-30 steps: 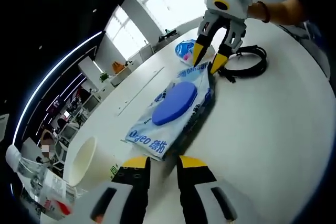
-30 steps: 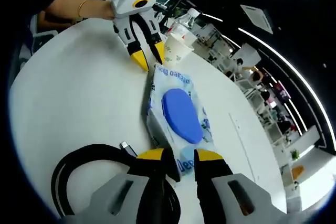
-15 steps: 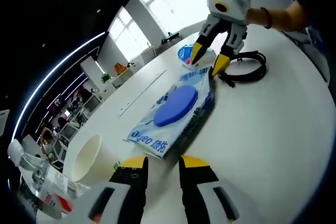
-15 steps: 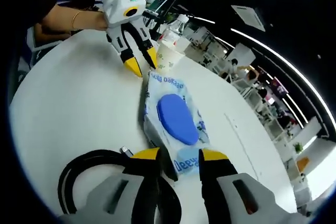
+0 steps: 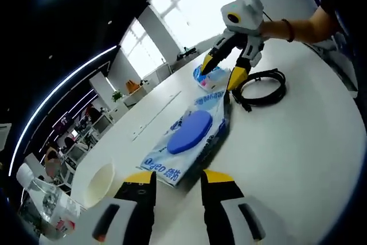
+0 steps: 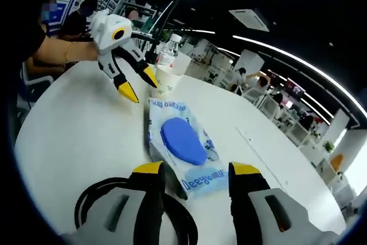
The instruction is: Arrange the tabletop items into an orderly group along one side of the table until the central work area is clear of visible clutter.
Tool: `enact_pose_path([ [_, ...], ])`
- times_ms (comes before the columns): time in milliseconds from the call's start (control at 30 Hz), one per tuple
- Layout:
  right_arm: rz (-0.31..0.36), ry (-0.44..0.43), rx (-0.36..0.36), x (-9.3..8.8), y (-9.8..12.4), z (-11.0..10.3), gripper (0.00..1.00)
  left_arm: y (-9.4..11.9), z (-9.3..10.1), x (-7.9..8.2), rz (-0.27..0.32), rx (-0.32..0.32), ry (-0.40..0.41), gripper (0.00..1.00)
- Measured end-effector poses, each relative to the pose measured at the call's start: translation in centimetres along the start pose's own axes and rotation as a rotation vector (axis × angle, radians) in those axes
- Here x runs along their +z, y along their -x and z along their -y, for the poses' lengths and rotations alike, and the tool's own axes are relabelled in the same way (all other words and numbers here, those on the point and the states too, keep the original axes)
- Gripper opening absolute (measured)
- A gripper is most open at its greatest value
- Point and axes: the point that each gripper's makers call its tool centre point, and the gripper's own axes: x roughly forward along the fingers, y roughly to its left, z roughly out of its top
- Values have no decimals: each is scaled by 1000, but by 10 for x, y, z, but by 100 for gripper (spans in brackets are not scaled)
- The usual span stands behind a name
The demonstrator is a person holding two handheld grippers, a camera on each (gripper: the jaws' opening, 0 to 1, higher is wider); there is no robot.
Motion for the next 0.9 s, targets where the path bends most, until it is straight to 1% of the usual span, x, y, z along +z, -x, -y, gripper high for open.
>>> enact_pose_path([
  [67,6,-19,-2,1,2,2,44,0,3,3,9,-11,1,30],
  [133,4,-35,5,0,3,0,45,-1,5,8,35,-25,35,31],
  [167,3,-35,4,0,4,0,46,-1,5,8,39,-29,46,33],
  [233,4,-34,4,-1,8,-1,48,-2,5,15,76,-37,95,40],
  [267,9,-40,3,-1,9,0,50,-2,4,16,82,-39,102,42],
  [300,9,-41,4,-1,10,0,50,-2,4,17,86,-40,105,44],
  [367,9,-60,5,-2,12,1,50,-2,5,19,95,-40,108,44],
  [433,5,-61,4,-3,15,1,49,-2,4,20,95,-29,88,44],
  [567,17,-92,21,-4,19,0,57,-5,9,24,108,-50,95,45],
  [633,22,-66,15,-5,22,0,54,-7,10,26,111,-53,97,47],
  [667,25,-63,14,-6,23,0,53,-8,10,27,116,-56,108,50],
  [700,27,-63,14,-7,25,1,54,-9,13,30,130,-74,132,54],
  [733,29,-75,13,-7,27,2,55,-10,17,32,145,-102,161,57],
  [767,35,-88,12,-8,28,3,57,-10,20,34,154,-116,184,59],
  [833,42,-111,14,-10,32,4,57,-10,21,34,155,-122,183,64],
  [900,40,-121,8,-14,35,4,57,-12,23,33,147,-119,175,64],
])
